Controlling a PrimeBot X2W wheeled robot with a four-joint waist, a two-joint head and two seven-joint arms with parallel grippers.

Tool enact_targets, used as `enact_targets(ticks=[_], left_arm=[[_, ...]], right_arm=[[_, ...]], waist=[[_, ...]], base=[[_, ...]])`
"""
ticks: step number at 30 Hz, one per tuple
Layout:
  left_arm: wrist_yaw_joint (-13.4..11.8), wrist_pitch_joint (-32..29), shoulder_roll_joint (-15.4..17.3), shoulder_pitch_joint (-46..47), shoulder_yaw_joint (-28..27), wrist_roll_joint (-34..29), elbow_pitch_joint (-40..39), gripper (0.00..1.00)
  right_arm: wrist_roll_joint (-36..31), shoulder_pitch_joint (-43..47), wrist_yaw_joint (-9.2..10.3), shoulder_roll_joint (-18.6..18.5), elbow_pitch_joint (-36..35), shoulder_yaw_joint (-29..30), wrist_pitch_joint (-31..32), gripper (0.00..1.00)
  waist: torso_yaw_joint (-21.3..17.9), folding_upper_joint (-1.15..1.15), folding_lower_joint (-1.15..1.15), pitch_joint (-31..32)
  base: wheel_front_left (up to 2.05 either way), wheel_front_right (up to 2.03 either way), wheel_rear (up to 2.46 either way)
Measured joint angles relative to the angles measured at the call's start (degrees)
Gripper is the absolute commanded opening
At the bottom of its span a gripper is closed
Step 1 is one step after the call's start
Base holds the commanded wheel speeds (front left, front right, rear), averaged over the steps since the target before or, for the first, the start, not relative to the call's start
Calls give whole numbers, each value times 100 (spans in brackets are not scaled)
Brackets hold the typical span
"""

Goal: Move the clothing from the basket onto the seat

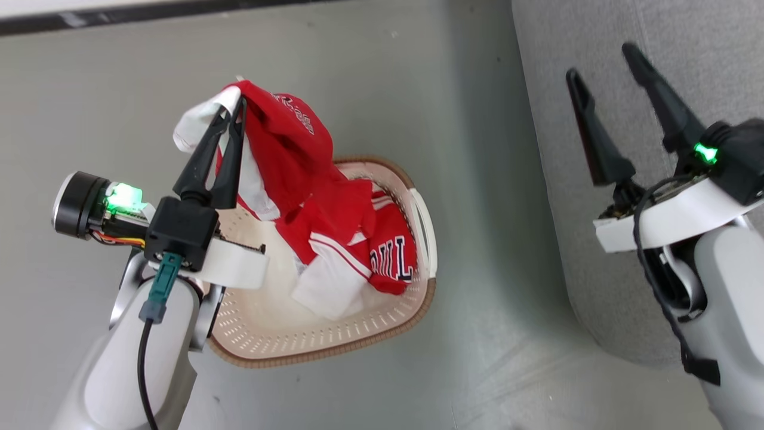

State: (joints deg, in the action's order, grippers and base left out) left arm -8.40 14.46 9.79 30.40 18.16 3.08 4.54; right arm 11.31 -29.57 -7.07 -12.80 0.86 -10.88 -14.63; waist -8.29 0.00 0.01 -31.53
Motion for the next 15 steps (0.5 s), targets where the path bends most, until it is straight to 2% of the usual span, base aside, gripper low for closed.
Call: enact_targets(ticks=[15], left_arm=[[456,0,183,-152,178,111,-438,0]], right_arm=[[85,758,0,-321,350,-825,0,100]], waist=[[320,0,0,1164]], base=[[0,0,0]])
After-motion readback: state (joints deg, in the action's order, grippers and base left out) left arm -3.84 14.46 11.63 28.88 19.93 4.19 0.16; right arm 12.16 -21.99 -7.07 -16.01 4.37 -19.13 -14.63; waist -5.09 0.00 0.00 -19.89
